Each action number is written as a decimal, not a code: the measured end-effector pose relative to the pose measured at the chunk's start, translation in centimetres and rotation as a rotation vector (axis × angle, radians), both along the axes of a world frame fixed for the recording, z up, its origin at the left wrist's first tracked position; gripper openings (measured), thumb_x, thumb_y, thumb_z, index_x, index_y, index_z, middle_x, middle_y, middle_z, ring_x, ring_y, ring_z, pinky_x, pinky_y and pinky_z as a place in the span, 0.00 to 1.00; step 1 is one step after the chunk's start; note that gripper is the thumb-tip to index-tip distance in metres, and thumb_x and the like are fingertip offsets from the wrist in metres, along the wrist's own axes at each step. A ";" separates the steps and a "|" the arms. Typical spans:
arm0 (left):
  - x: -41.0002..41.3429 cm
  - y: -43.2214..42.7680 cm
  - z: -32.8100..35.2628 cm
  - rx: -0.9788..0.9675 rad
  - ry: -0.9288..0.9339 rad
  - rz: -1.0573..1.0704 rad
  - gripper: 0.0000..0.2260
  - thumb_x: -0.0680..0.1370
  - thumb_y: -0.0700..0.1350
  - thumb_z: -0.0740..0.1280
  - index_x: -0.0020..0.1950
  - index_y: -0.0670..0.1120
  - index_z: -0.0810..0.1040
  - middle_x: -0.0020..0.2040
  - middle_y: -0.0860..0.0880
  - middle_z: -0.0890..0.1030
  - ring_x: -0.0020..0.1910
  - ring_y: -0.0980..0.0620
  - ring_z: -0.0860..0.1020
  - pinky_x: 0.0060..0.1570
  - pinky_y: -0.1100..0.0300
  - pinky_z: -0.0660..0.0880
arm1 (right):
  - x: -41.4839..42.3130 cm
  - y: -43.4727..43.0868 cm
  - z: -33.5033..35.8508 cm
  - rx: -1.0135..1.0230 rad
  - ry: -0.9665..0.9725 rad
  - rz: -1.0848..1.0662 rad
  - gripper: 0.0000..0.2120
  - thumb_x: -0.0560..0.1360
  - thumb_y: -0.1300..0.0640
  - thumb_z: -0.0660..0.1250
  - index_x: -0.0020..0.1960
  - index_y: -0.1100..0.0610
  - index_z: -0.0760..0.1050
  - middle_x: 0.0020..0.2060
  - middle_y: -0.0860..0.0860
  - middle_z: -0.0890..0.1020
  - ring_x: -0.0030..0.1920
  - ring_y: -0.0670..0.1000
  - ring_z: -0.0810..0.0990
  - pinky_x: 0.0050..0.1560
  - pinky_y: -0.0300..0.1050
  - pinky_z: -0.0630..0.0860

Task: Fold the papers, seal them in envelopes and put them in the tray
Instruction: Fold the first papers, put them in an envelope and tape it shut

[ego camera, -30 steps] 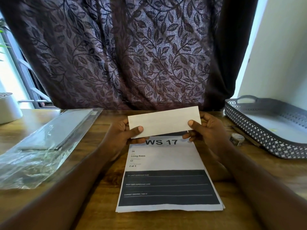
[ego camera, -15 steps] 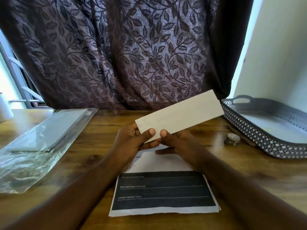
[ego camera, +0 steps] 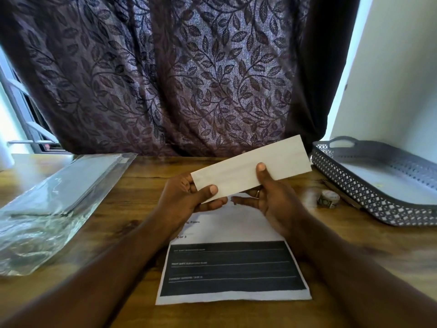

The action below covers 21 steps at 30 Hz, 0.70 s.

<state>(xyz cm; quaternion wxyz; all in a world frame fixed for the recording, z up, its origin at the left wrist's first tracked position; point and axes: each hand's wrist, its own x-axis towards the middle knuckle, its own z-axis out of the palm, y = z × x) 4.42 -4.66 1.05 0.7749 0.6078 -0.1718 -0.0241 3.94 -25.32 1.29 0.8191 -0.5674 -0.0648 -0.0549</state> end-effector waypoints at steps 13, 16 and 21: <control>0.8 2.0 0.3 0.026 0.051 0.005 0.13 0.75 0.40 0.73 0.59 0.48 0.82 0.55 0.44 0.86 0.51 0.39 0.85 0.42 0.57 0.83 | 0.7 -4.5 1.0 0.049 0.011 -0.095 0.10 0.83 0.54 0.63 0.59 0.59 0.78 0.52 0.60 0.86 0.52 0.61 0.86 0.42 0.54 0.84; 1.0 2.2 0.4 -0.142 0.094 0.093 0.11 0.71 0.42 0.74 0.53 0.44 0.85 0.55 0.40 0.85 0.52 0.39 0.85 0.43 0.57 0.83 | 0.3 -4.6 1.2 -0.211 -0.006 -0.079 0.12 0.83 0.53 0.62 0.60 0.59 0.77 0.48 0.59 0.87 0.46 0.61 0.87 0.37 0.49 0.85; 0.2 1.5 0.9 -0.458 0.044 -0.010 0.16 0.70 0.50 0.78 0.55 0.45 0.86 0.60 0.39 0.83 0.60 0.42 0.82 0.50 0.55 0.82 | 0.1 -2.9 0.8 -0.361 -0.074 -0.087 0.15 0.81 0.50 0.63 0.59 0.59 0.78 0.40 0.59 0.87 0.32 0.59 0.85 0.29 0.44 0.80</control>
